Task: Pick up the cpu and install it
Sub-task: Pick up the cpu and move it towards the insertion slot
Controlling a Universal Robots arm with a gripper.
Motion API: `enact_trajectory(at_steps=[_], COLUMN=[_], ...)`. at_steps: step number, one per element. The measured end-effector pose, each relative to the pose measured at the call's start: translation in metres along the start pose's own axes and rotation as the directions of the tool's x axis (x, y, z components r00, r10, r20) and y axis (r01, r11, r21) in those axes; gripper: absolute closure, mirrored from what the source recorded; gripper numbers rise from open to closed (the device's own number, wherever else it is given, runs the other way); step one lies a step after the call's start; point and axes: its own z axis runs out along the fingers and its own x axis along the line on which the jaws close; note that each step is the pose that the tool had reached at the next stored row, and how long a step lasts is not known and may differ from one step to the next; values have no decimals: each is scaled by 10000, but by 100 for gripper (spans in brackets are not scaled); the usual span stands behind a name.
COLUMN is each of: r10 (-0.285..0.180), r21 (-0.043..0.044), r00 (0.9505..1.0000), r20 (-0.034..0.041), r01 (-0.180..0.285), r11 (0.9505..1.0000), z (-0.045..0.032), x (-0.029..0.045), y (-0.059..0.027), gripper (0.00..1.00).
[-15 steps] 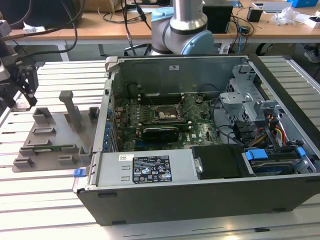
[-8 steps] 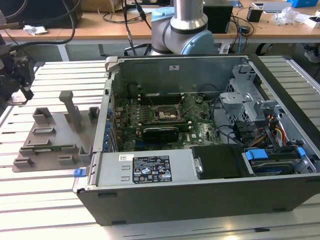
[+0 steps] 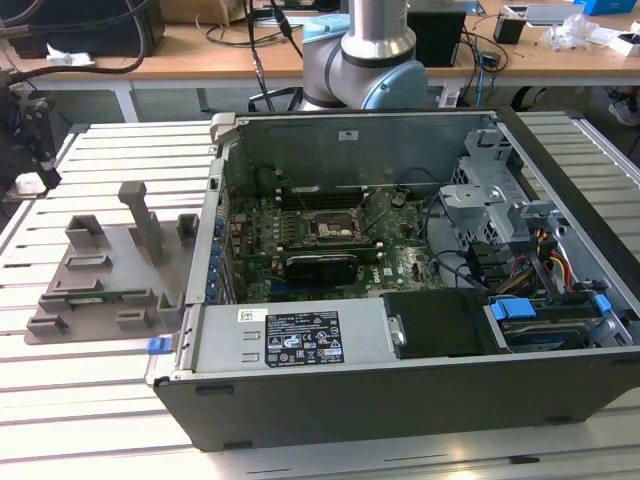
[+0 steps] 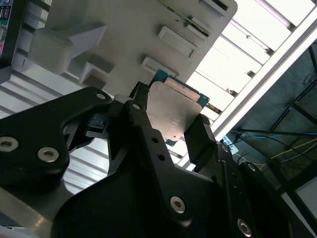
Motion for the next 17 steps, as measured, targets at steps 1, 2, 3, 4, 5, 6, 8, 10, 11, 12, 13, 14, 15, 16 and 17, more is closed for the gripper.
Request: enact_trajectory(at_steps=[1, 2, 3, 4, 5, 6, 8, 10, 11, 12, 13, 14, 15, 16, 17], r10=[0, 0, 0, 1, 0, 0, 0, 1, 0, 0, 0, 1, 0, 0, 0], r21=[0, 1, 0, 0, 1, 0, 0, 0, 0, 0, 0, 0, 1, 0, 0], r00=[10000, 10000, 10000, 10000, 10000, 10000, 10000, 10000, 10000, 10000, 10000, 10000, 10000, 10000, 10000], r20=[0, -1, -1, 0, 0, 0, 0, 1, 0, 0, 0, 1, 0, 0, 0], r01=[0, 0, 0, -1, 0, 0, 0, -1, 0, 0, 0, -1, 0, 0, 0], r11=[10000, 10000, 10000, 10000, 10000, 10000, 10000, 10000, 10000, 10000, 10000, 10000, 10000, 10000, 10000], z=[-44, -67, -90, -113, -134, -162, -215, -303, -337, -378, -399, -419, -440, -459, -486], x=[-1, -2, -3, -3, -4, -5, -6, -8, -9, -11, -11, -12, -12, -13, -13], y=[0, 0, -1, -1, -1, -1, -1, -2, -2, -2, -2, -3, -3, -3, -3], gripper=[46, 46, 46, 46, 46, 46, 46, 46, 46, 46, 46, 46, 46, 46, 46])
